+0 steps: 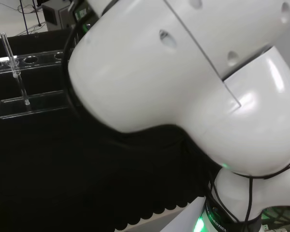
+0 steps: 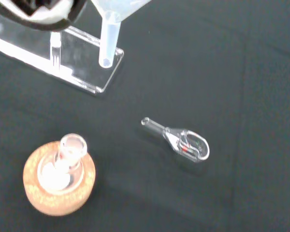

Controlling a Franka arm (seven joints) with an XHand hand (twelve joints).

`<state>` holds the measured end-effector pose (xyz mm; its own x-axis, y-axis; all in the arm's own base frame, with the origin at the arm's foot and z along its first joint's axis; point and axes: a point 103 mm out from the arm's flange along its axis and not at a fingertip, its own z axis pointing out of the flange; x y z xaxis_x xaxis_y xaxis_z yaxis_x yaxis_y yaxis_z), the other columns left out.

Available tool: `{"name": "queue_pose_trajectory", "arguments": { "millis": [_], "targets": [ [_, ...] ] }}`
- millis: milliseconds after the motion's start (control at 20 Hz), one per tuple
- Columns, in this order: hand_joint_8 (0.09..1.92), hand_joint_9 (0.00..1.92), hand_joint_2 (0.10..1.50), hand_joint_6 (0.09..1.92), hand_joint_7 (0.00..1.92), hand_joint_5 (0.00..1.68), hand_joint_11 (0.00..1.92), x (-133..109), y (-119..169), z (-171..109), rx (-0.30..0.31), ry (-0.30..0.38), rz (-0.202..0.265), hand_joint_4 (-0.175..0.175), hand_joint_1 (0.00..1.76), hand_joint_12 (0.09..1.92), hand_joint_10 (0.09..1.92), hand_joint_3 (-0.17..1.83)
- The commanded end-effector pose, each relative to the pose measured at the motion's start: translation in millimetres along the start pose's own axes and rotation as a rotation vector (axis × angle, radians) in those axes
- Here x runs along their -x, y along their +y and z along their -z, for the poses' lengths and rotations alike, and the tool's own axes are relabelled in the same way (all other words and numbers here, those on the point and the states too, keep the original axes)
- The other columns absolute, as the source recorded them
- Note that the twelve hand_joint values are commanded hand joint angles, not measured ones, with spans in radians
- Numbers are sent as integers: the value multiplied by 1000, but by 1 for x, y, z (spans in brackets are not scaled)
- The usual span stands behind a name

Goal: Put the funnel back on the funnel stand.

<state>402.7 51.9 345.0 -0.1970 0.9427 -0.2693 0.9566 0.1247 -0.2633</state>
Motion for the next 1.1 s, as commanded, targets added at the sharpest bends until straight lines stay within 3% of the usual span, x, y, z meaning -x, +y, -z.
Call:
{"name": "queue_pose_trajectory", "arguments": {
  "millis": [50, 400, 1100],
  "targets": [
    [617, 1015, 634, 574, 639, 545, 621, 19, 19, 27, 22, 51, -10, -11, 847, 1251, 395, 624],
    [618, 1015, 634, 589, 641, 544, 627, 30, 57, 42, 38, 78, -27, -12, 847, 1251, 397, 624],
    [618, 1016, 636, 616, 647, 545, 640, 16, 119, 59, 41, 49, 51, -14, 846, 1247, 399, 627]
  ]
}}
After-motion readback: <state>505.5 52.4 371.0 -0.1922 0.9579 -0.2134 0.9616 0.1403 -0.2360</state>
